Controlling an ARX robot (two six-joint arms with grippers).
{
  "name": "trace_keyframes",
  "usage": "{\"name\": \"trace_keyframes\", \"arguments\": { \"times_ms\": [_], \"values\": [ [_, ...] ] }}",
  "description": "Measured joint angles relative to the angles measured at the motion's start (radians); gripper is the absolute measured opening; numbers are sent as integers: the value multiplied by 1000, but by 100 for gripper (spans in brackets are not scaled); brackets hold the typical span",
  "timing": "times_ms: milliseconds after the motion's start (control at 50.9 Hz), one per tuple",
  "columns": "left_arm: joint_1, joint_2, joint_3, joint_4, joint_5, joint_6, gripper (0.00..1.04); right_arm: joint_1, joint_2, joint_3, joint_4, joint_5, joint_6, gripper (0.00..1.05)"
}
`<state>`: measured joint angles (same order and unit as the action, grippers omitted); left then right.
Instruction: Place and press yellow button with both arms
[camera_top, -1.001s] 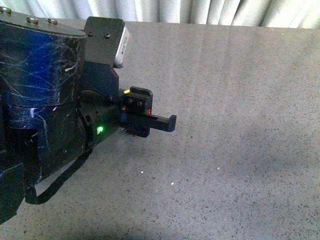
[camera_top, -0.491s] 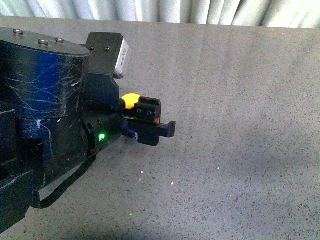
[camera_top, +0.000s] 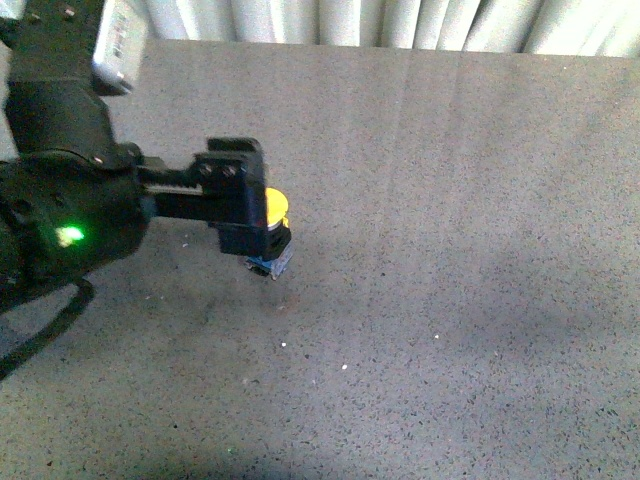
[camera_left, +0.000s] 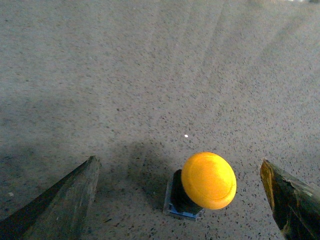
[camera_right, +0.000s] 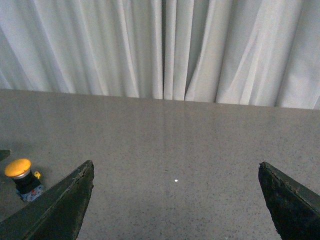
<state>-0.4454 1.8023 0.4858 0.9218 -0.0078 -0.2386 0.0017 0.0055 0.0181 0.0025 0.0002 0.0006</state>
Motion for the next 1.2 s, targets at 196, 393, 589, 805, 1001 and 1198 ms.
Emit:
{"name": "trace_keyframes", "arguments": {
  "times_ms": [196, 393, 589, 805, 1001, 1198],
  "values": [
    [121, -195, -13, -107, 80, -39, 96, 0, 0, 0, 0, 0, 0, 96],
    [239, -338, -188, 227, -175, 159, 65, 0, 0, 0, 0, 1, 0, 96],
    [341, -586, -353, 143, -96, 216, 27, -26, 35, 25, -67, -98, 9, 96],
    [435, -818, -427, -14, 0, 227, 1, 8, 743, 345, -33, -343, -68, 96],
    [441, -1022, -461, -177, 8, 228, 1, 207, 1277, 597, 123, -249, -94, 96],
    [441, -1157, -473, -296, 8, 228, 1, 330, 1600, 816, 97, -173, -73, 96]
  ]
}}
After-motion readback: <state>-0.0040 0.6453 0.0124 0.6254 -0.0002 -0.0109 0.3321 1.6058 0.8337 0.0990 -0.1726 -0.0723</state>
